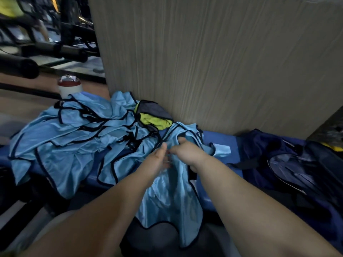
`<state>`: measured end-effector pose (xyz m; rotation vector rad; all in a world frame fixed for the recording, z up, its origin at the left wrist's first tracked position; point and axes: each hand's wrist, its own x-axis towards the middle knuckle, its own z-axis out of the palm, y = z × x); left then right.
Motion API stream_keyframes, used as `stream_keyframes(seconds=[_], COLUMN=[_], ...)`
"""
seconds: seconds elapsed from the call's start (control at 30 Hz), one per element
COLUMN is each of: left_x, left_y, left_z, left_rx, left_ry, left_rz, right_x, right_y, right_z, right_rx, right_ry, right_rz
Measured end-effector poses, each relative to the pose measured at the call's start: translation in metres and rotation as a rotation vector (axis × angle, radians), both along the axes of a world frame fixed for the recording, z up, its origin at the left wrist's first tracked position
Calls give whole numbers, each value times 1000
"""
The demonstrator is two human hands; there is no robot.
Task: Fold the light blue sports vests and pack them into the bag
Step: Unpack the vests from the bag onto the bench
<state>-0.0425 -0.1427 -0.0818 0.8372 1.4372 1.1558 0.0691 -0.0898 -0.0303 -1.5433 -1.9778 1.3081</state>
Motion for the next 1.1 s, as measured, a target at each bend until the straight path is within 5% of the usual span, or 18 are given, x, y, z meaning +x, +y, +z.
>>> stream_keyframes(seconds=[0.1,0.27,0.33,0.47,0.63,0.73,0.93,1.1], left_x=[-12,-26,-28,-28,-29,-30,-27,1], left_y=[-4,-19,-21,-21,-19,-17,-8,1], left_z=[3,3,-2,-13,-17,-18,-12,2], left_rx=[-44,24,48,-41,-42,-17,60,362], left_ry=[6,466,532,1019,1085,1149,1330,1360], left_rz=[80,55,6,-45,-58,-47,-79,-133], right_x=[-21,-30,-26,-3,38,54,67,55], right_y=[-3,-9,-5,11,31,43,75,101], right_z=[-4,-15,-19,-29,-36,-41,-30,-21], right_rx=[-85,-348,-308,91,349,289,94,379], right_ry=[141,272,206,-120,-487,-650,-605,-551], right_rz=[-6,-23,-21,-23,-86,-60,-30,-181])
